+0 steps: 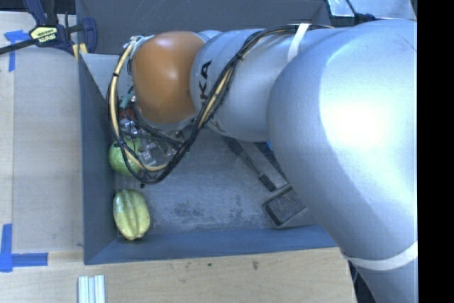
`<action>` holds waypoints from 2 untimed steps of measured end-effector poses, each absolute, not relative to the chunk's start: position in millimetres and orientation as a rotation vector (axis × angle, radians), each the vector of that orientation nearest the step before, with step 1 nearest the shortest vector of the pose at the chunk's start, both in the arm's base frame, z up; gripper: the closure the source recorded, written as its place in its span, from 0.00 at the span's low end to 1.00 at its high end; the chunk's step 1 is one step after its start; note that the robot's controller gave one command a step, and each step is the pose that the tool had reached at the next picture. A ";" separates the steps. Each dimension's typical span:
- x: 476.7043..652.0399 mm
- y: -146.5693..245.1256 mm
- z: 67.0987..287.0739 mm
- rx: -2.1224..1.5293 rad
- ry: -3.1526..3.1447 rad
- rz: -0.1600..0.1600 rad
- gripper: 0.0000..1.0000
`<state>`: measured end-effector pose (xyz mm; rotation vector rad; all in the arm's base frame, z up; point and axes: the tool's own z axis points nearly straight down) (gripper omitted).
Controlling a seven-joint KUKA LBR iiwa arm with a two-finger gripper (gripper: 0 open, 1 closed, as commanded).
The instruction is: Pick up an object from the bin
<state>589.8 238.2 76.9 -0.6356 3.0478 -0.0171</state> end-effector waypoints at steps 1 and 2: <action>589.8 238.1 76.9 -0.634 3.048 -0.016 1.00; 588.9 237.7 79.3 -0.633 3.049 -0.016 1.00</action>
Offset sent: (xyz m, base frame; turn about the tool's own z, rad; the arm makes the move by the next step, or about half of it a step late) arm -0.0002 -0.0002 0.0310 0.0000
